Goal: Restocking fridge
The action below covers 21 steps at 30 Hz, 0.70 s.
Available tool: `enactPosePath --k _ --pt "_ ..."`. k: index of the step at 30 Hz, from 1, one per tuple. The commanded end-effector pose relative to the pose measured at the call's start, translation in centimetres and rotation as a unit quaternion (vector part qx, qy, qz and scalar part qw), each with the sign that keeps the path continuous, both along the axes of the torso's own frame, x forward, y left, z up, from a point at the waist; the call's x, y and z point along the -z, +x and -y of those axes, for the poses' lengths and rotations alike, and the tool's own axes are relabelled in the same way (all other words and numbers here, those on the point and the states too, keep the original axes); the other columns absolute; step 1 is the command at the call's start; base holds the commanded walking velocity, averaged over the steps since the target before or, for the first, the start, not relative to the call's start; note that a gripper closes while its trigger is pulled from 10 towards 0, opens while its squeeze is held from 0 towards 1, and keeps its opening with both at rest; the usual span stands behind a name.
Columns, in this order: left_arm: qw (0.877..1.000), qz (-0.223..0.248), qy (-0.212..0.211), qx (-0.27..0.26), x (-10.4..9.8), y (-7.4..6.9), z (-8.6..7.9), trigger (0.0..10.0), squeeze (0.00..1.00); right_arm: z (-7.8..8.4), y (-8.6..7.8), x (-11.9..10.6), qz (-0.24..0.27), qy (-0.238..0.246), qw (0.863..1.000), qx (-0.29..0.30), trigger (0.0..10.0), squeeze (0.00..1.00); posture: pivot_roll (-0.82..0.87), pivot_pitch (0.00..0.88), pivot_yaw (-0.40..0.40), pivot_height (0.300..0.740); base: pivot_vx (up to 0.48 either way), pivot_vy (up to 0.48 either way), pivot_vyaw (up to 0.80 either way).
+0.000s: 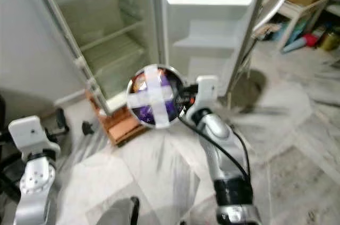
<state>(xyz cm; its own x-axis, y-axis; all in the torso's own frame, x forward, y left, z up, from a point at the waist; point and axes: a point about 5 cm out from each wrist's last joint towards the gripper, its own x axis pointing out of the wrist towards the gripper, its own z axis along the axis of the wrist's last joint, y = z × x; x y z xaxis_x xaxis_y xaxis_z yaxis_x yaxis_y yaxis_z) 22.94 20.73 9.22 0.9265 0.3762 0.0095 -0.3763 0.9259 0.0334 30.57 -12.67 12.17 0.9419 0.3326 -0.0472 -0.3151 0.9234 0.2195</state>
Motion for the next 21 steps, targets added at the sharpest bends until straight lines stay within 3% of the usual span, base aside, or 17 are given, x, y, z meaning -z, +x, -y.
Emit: enactPosePath --k 1,2,4,7,12,15,21 --pt "1.000 0.000 -0.014 0.002 -0.1 -0.2 -0.2 10.0 0.00 -0.1 0.3 -1.2 0.022 0.010 1.000 0.003 10.0 0.00 0.12 0.079 -0.028 0.740 0.000 0.000 0.80" --pt "0.999 0.002 -0.039 0.001 -0.1 -0.1 0.3 10.0 0.00 0.0 0.5 -1.3 0.024 0.010 1.000 0.006 10.0 0.00 0.12 0.081 -0.028 0.740 0.000 0.000 0.80" --pt "0.998 0.017 -0.046 0.025 -0.4 0.1 0.9 10.0 0.00 0.2 0.8 -1.5 0.028 0.006 1.000 0.009 10.0 0.00 0.12 0.085 -0.029 0.740 0.000 0.000 0.80" --pt "0.999 0.014 -0.027 0.031 -0.5 0.3 0.8 10.0 0.00 0.6 0.9 -1.8 0.033 -0.001 0.999 0.010 10.0 0.00 0.11 0.089 -0.026 0.740 0.000 0.000 0.80" --pt "0.999 0.008 -0.037 0.039 -0.4 0.3 0.7 10.0 0.00 1.5 1.1 -2.5 0.046 -0.010 0.999 0.016 10.0 0.00 0.10 0.098 -0.016 0.740 0.000 0.000 0.80" --pt "0.998 0.002 -0.032 0.054 -0.1 0.4 1.0 10.0 0.00 2.5 1.4 -2.0 0.034 -0.009 0.999 0.041 10.0 0.00 0.10 0.093 -0.014 0.740 0.190 0.000 0.00" --pt "0.997 0.015 -0.029 0.070 -0.6 1.1 1.4 10.0 0.00 1.6 0.9 -1.7 0.033 -0.012 0.999 0.030 10.0 0.00 0.10 0.093 -0.025 0.740 0.426 0.000 0.00"
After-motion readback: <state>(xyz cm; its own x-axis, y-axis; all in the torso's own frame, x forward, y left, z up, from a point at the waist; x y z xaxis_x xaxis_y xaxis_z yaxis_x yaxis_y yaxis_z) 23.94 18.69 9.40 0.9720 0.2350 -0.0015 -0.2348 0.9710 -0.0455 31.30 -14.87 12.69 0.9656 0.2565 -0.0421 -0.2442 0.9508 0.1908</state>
